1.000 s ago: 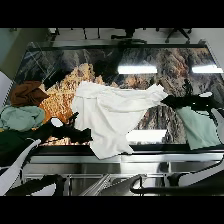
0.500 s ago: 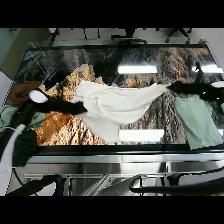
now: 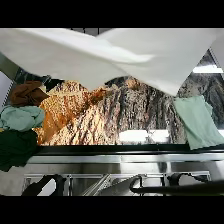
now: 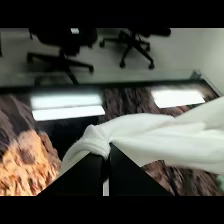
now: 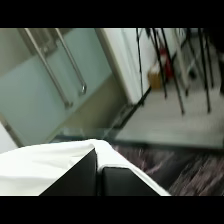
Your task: Fold the shirts.
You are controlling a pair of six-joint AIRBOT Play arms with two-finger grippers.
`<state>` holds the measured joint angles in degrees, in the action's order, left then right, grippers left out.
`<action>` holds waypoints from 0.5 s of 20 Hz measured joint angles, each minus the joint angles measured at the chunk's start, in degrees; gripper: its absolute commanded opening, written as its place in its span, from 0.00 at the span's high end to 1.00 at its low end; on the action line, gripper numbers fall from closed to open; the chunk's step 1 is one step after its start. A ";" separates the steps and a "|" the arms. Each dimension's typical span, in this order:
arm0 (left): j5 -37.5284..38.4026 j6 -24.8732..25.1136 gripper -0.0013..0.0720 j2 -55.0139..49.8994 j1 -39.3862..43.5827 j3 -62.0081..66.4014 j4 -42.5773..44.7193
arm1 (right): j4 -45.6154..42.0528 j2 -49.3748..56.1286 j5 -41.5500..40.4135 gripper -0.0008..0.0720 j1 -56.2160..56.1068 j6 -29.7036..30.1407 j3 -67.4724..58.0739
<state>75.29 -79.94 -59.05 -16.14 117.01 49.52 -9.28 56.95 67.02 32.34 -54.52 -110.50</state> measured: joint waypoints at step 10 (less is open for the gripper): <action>-3.93 5.77 0.97 10.08 -3.91 -23.56 0.20 | -9.25 -2.82 8.72 0.95 -2.08 -5.51 8.07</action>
<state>71.35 -74.17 -48.97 -20.05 93.45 49.71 -18.52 54.13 75.75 30.26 -60.03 -102.43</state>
